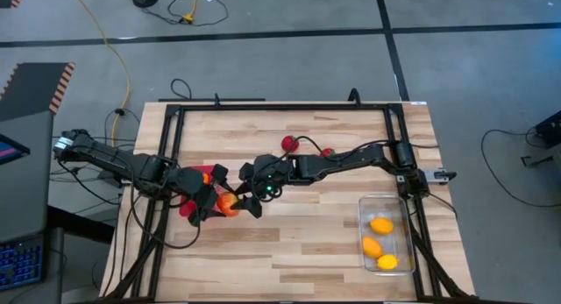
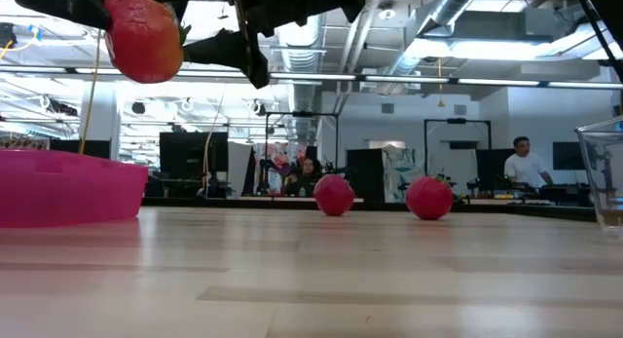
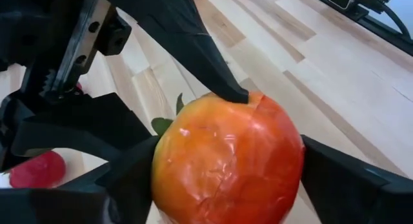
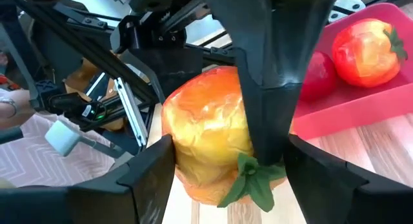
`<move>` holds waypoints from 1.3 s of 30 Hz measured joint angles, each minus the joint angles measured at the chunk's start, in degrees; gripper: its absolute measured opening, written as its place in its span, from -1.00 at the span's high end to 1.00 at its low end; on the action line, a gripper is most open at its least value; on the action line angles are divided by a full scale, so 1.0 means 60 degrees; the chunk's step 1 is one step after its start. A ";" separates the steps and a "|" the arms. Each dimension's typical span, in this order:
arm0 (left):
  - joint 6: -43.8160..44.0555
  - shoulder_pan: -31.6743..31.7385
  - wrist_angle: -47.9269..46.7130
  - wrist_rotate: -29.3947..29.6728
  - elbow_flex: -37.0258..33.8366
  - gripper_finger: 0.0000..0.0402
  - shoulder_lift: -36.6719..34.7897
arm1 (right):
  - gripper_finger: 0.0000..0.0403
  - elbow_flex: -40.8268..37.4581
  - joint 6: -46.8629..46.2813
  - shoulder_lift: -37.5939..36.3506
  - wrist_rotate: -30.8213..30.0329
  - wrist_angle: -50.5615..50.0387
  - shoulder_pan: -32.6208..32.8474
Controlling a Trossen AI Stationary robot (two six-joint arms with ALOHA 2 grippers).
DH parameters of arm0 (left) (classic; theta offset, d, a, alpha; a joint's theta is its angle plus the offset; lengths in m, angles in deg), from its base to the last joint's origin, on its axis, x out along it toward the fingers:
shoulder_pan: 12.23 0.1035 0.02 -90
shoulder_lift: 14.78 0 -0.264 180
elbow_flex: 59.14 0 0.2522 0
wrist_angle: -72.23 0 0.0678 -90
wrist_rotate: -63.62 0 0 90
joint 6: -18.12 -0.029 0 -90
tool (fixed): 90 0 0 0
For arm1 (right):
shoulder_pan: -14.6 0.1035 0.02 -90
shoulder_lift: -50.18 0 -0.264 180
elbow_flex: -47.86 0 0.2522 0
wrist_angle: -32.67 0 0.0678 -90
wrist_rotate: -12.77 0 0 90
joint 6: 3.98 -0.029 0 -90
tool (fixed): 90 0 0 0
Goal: Sort produce into baskets
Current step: Put the orange tomato into the red bin
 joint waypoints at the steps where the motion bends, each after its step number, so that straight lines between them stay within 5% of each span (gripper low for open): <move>1: -0.0003 0.0001 0.0000 0.0001 0.0000 -0.52 0.0001 | -0.47 0.0000 0.0000 0.0000 -0.0003 0.0000 0.0000; 6: 0.0000 0.0003 0.0004 0.0038 0.0000 -0.38 0.0001 | -0.47 0.0000 -0.0003 0.0000 -0.0007 -0.0004 0.0004; 19: 0.0076 0.0003 0.0007 0.0069 0.0000 -0.42 0.0001 | -0.48 0.0000 -0.0002 0.0000 -0.0015 -0.0025 0.0004; 29: 0.0377 0.0013 -0.0253 0.0138 0.0000 -0.43 0.0001 | -0.86 0.0000 -0.0229 0.0000 -0.0016 -0.0116 -0.0065; 39: 0.1185 0.0056 -0.3253 0.1487 0.0848 -0.43 -0.0237 | -0.93 0.0015 0.0238 -0.0404 0.1462 -0.1932 -0.1151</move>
